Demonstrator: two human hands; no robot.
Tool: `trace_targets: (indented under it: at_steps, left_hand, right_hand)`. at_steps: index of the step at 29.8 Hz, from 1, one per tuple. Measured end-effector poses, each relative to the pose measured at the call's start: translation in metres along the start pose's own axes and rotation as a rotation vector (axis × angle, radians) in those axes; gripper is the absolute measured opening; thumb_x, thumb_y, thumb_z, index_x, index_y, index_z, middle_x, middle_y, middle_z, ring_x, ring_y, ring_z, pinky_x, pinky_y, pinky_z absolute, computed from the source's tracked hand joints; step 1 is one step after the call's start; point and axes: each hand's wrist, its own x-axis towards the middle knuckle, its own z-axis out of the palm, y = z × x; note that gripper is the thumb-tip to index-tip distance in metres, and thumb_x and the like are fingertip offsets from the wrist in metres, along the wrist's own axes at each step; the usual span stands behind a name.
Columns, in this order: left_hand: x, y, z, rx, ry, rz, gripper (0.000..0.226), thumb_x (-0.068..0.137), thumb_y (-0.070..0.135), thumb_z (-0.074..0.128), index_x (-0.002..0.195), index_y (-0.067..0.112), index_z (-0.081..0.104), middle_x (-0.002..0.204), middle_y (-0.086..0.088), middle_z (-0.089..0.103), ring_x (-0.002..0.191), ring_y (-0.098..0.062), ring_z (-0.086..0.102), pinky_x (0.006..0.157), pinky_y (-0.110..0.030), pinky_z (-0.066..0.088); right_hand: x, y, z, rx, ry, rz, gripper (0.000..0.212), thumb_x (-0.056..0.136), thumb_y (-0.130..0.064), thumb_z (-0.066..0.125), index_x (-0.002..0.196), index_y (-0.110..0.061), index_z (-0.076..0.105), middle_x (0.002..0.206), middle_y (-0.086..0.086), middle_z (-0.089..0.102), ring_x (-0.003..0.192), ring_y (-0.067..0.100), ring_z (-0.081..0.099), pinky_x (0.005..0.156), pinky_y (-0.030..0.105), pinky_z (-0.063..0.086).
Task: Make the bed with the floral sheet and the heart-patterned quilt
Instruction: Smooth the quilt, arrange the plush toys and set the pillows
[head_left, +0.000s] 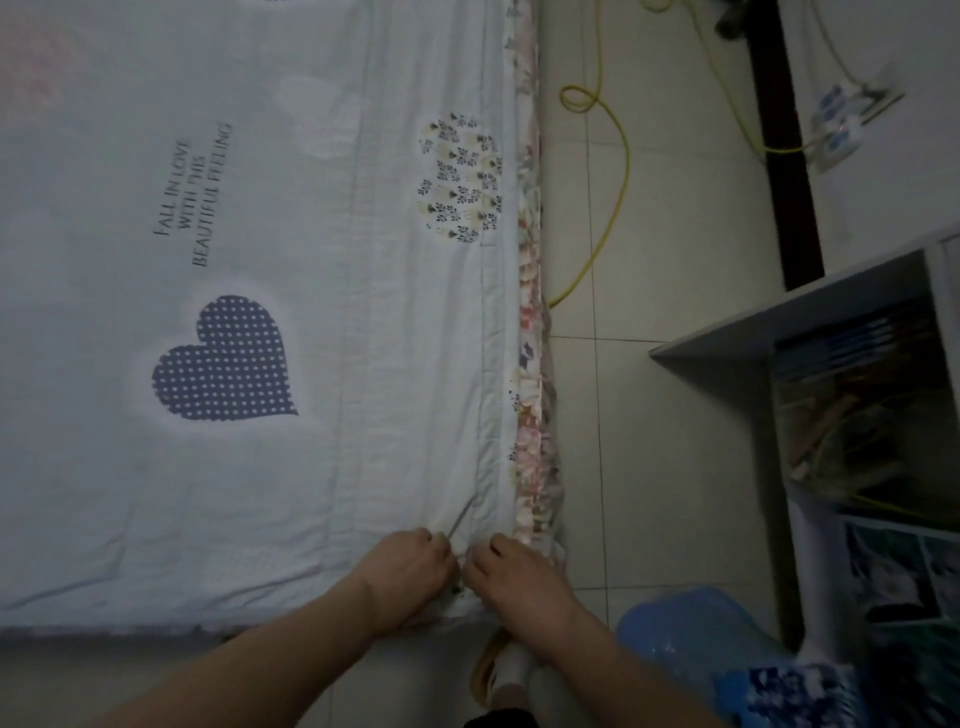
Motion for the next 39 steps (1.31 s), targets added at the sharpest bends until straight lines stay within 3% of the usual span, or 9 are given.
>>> trace_targets:
  at_steps: [4, 7, 10, 15, 20, 24, 29, 35, 39]
  left_hand:
    - [0.005, 0.017, 0.006, -0.022, -0.009, 0.093, 0.023, 0.066, 0.046, 0.067, 0.056, 0.026, 0.062, 0.059, 0.011, 0.06, 0.05, -0.004, 0.058, 0.04, -0.019, 0.042]
    - [0.027, 0.038, -0.001, 0.018, 0.002, 0.052, 0.035, 0.066, 0.042, 0.038, 0.052, 0.023, 0.063, 0.051, 0.013, 0.061, 0.043, 0.0, 0.057, 0.038, -0.016, 0.039]
    - [0.048, 0.028, -0.029, -0.104, 0.098, 0.047, 0.034, 0.069, 0.04, 0.039, 0.063, 0.021, 0.066, 0.062, 0.008, 0.066, 0.051, -0.008, 0.063, 0.042, -0.018, 0.042]
    - [0.056, -0.04, -0.076, -0.294, 0.739, -0.318, 0.03, 0.091, 0.028, 0.045, 0.11, 0.015, 0.066, 0.11, -0.004, 0.061, 0.103, -0.021, 0.056, 0.09, -0.026, 0.044]
    - [0.092, -0.086, -0.089, -0.154, 0.697, -0.613, 0.055, 0.101, 0.031, 0.03, 0.15, 0.007, 0.034, 0.157, -0.014, 0.03, 0.146, -0.033, 0.024, 0.119, -0.04, 0.013]
    - [0.133, -0.085, -0.106, -0.066, 0.614, -0.646, 0.061, 0.099, 0.041, 0.033, 0.152, 0.011, 0.034, 0.16, -0.011, 0.025, 0.149, -0.032, 0.018, 0.117, -0.051, 0.015]
    - [0.165, -0.088, -0.103, -0.036, 0.594, -0.725, 0.06, 0.1, 0.044, 0.029, 0.156, 0.021, 0.025, 0.164, -0.005, 0.014, 0.152, -0.028, 0.007, 0.118, -0.058, 0.013]
    - [0.178, -0.1, -0.092, -0.008, 0.58, -0.713, 0.061, 0.098, 0.043, 0.037, 0.153, 0.016, 0.032, 0.162, -0.005, 0.023, 0.151, -0.031, 0.011, 0.115, -0.062, 0.018]
    - [0.18, -0.098, -0.09, -0.014, 0.616, -0.751, 0.059, 0.099, 0.045, 0.03, 0.147, 0.013, 0.044, 0.159, -0.005, 0.03, 0.149, -0.029, 0.019, 0.114, -0.06, 0.021]
  right_hand:
    - [-0.002, -0.001, -0.004, 0.1, -0.246, 0.029, 0.019, 0.059, -0.033, 0.081, 0.072, -0.022, 0.071, 0.074, -0.002, 0.066, 0.072, 0.016, 0.065, 0.056, 0.021, 0.047]
    - [-0.007, 0.007, -0.007, 0.252, -0.431, 0.18, 0.029, 0.097, -0.007, 0.046, 0.118, 0.004, 0.062, 0.124, 0.023, 0.058, 0.121, 0.035, 0.051, 0.1, 0.045, 0.041]
    - [-0.002, 0.025, -0.019, 0.411, -0.427, 0.329, 0.032, 0.099, -0.007, 0.04, 0.124, -0.001, 0.059, 0.129, 0.022, 0.056, 0.125, 0.032, 0.051, 0.108, 0.047, 0.037]
    - [0.038, 0.079, -0.078, 0.622, 0.394, 0.659, 0.028, 0.1, -0.019, 0.044, 0.126, -0.022, 0.054, 0.124, 0.004, 0.056, 0.116, 0.026, 0.054, 0.09, 0.034, 0.043]
    - [0.124, 0.087, -0.098, 0.722, 0.535, 0.77, 0.054, 0.103, -0.026, 0.045, 0.152, -0.02, 0.024, 0.15, 0.008, 0.042, 0.132, 0.026, 0.044, 0.103, 0.035, 0.037]
    - [0.123, 0.119, -0.073, 0.782, 0.813, 0.813, 0.045, 0.095, -0.006, 0.055, 0.134, -0.028, 0.047, 0.129, -0.004, 0.062, 0.112, 0.021, 0.062, 0.092, 0.036, 0.049]
    - [0.134, 0.127, -0.067, 0.67, 0.632, 0.815, 0.029, 0.094, -0.021, 0.052, 0.122, -0.027, 0.055, 0.125, 0.005, 0.059, 0.111, 0.024, 0.057, 0.09, 0.041, 0.049]
    - [0.2, 0.193, -0.149, 0.367, 0.931, 0.415, 0.054, 0.078, -0.003, 0.034, 0.124, -0.018, 0.058, 0.127, 0.01, 0.053, 0.111, 0.03, 0.049, 0.087, 0.04, 0.05]
    - [0.273, 0.224, -0.145, 0.237, 0.813, 0.168, 0.056, 0.077, 0.006, 0.068, 0.125, -0.023, 0.059, 0.13, 0.006, 0.053, 0.112, 0.028, 0.044, 0.084, 0.042, 0.05]
